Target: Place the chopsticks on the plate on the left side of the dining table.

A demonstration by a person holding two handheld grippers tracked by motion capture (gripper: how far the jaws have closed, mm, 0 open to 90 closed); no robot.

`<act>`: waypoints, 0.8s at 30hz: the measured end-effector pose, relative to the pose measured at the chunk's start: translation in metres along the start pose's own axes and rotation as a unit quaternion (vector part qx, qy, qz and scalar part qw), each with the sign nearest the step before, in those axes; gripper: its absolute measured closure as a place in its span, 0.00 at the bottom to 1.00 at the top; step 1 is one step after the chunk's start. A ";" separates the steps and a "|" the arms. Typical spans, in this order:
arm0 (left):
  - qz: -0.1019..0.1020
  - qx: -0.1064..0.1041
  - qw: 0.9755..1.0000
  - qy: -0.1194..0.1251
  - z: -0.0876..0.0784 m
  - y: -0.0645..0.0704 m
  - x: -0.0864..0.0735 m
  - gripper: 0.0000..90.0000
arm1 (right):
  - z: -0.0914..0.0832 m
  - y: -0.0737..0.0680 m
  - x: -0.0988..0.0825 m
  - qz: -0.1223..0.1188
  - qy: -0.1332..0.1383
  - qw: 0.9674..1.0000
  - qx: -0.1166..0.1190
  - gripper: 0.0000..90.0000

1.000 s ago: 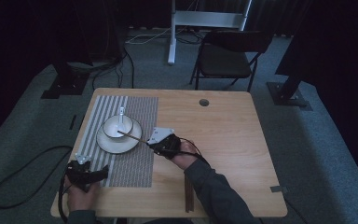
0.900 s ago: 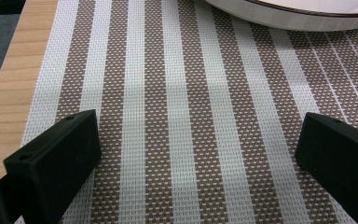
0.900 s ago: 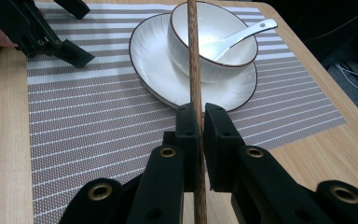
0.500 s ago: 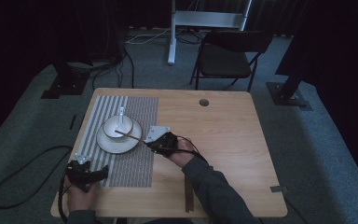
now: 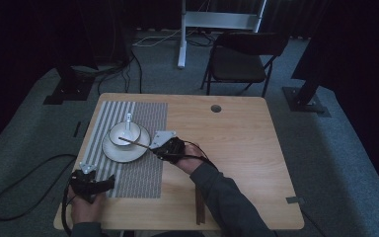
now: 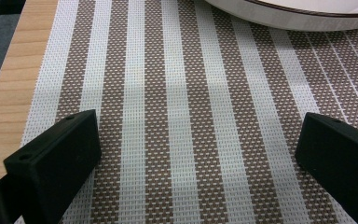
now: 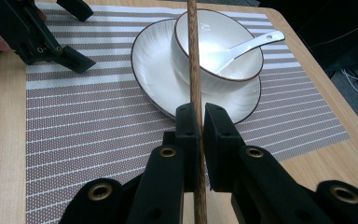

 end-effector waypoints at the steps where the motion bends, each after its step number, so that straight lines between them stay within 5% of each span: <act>1: 0.000 0.000 1.000 0.000 0.000 0.000 0.000 0.00 | 0.000 0.000 0.001 0.000 0.000 1.000 0.000 0.94; 24: 0.000 0.000 1.000 0.001 0.000 0.000 0.000 0.00 | 0.017 -0.005 0.010 -0.019 -0.006 0.999 0.029 0.94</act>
Point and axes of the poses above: each handheld gripper's, and its own axes: z roughly forward along the jaws, x roughly out of its top, y roughly to its right, the point moved 6 cm from there along z, roughly forward along the jaws, and after that the axes turned 4 degrees about z, right-handed, at the moved point
